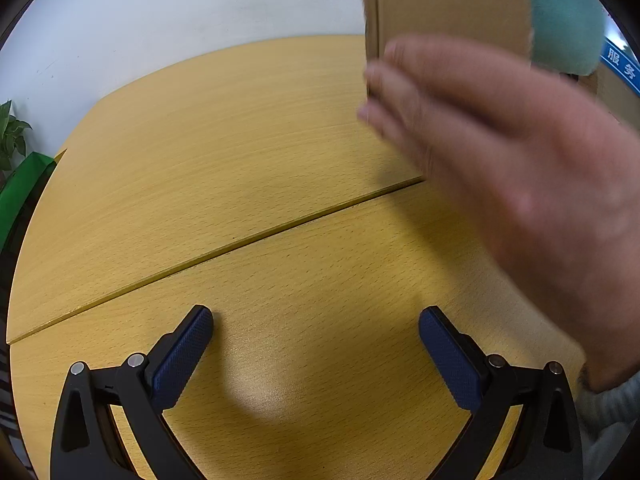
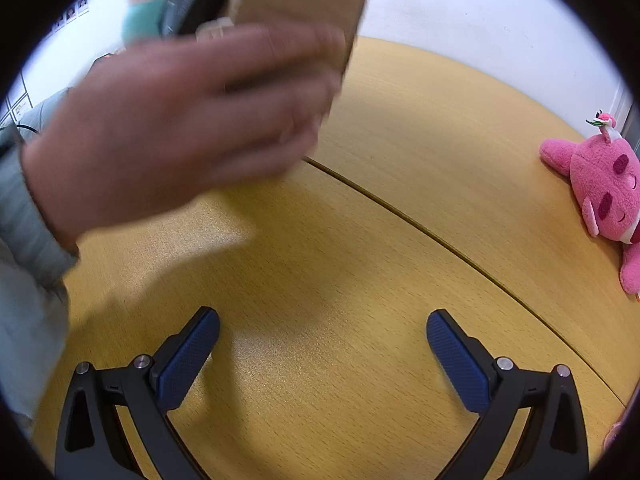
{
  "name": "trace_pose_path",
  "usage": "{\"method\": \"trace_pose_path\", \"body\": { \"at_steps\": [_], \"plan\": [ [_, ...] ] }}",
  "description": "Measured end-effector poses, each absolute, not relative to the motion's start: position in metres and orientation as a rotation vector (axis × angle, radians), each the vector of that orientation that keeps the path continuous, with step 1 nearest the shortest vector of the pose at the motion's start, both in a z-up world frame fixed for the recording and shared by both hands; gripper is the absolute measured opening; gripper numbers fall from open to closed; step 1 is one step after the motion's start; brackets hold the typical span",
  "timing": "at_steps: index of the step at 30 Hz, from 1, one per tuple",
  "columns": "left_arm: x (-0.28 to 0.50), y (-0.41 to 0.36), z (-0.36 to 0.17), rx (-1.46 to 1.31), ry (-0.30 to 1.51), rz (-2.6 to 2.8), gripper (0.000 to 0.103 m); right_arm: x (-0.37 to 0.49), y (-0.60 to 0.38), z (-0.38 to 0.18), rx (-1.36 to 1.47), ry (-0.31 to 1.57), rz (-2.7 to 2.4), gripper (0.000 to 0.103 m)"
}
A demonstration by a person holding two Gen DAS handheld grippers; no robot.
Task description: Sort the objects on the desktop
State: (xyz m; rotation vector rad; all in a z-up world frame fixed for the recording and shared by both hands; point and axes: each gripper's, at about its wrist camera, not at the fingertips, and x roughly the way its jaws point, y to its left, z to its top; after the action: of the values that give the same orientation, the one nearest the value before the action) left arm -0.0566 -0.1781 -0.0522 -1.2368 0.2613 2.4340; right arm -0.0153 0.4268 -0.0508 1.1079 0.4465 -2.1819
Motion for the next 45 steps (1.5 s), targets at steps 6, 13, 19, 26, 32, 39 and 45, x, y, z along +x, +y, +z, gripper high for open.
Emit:
{"method": "trace_pose_path", "body": {
  "at_steps": [6,13,19,26,32,39,45],
  "plan": [
    [-0.0563,-0.1779,-0.0521,-1.237,0.262,2.434,0.103,-0.0150,0.4267,-0.0508,1.108,0.447,-2.182,0.103],
    [-0.0570,-0.1780,-0.0524,-1.237,0.262,2.434,0.103,-0.0155,0.4270,-0.0496,1.108,0.448,-2.181,0.103],
    [-0.0593,-0.1783,-0.0531,-1.236,0.262,2.434,0.103,-0.0157,0.4276,-0.0484,1.108,0.448,-2.181,0.103],
    [-0.0611,-0.1786,-0.0542,-1.238,0.262,2.433,0.103,-0.0166,0.4287,-0.0468,1.109,0.448,-2.181,0.103],
    [-0.0624,-0.1792,-0.0543,-1.237,0.262,2.433,0.103,-0.0176,0.4294,-0.0451,1.109,0.448,-2.181,0.103],
    [-0.0620,-0.1791,-0.0544,-1.237,0.262,2.433,0.103,-0.0177,0.4283,-0.0454,1.108,0.448,-2.181,0.103],
    [-0.0622,-0.1791,-0.0534,-1.237,0.263,2.433,0.103,-0.0194,0.4292,-0.0440,1.109,0.448,-2.180,0.103]
  ]
}}
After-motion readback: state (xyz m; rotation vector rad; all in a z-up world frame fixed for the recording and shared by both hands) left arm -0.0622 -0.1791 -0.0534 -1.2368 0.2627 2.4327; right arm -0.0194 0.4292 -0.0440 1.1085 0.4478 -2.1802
